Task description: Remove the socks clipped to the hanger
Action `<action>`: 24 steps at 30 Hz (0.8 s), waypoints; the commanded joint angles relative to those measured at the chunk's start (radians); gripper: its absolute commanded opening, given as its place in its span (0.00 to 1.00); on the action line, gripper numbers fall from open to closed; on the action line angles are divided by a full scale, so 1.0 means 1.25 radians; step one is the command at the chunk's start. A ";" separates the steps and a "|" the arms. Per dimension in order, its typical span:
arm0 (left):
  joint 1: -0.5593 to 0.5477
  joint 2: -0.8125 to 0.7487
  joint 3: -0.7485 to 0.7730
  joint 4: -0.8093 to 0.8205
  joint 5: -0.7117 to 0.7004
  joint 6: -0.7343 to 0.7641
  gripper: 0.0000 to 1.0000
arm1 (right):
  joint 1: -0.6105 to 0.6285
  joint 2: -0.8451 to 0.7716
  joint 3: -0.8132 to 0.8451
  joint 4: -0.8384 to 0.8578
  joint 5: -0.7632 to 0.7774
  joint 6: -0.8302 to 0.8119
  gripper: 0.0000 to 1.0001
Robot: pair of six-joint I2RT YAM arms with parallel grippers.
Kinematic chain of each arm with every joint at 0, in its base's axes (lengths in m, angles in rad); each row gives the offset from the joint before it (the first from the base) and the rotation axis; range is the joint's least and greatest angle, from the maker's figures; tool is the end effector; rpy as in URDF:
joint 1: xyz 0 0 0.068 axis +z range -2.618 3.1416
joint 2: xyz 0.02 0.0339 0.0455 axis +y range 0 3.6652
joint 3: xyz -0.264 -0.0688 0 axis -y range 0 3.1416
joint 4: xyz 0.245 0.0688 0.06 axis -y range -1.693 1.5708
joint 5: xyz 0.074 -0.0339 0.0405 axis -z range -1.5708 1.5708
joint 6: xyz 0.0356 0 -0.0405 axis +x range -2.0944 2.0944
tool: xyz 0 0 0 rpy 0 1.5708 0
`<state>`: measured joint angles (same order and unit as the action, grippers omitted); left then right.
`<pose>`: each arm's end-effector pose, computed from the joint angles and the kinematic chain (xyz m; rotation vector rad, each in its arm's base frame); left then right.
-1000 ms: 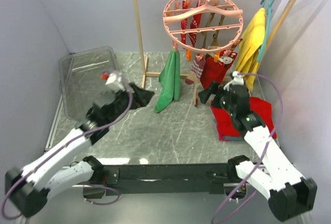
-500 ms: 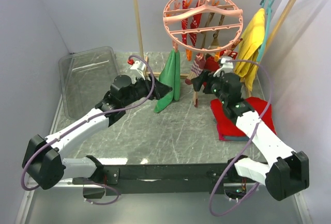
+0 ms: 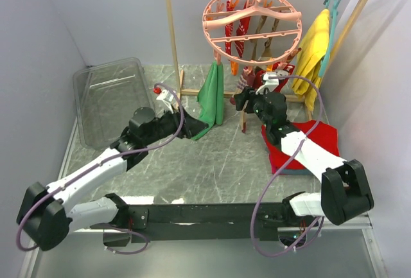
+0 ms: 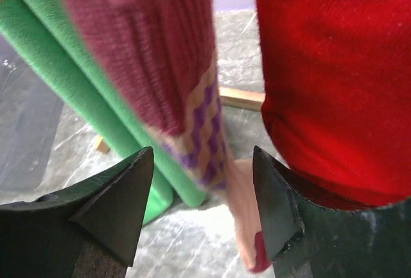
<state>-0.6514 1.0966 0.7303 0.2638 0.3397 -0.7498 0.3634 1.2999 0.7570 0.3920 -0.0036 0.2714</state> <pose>0.1969 -0.1651 0.3056 0.1930 1.8425 -1.3051 0.2789 0.1062 0.2762 -0.0829 1.7427 0.4710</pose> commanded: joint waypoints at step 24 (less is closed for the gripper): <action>-0.042 0.107 0.065 0.058 0.127 0.018 0.97 | 0.104 -0.221 0.131 -0.372 -0.220 0.216 0.00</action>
<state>-0.6617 1.1744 0.7155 0.2600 0.4366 -0.7658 0.4885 1.0660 0.8688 0.0372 -0.1699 0.4644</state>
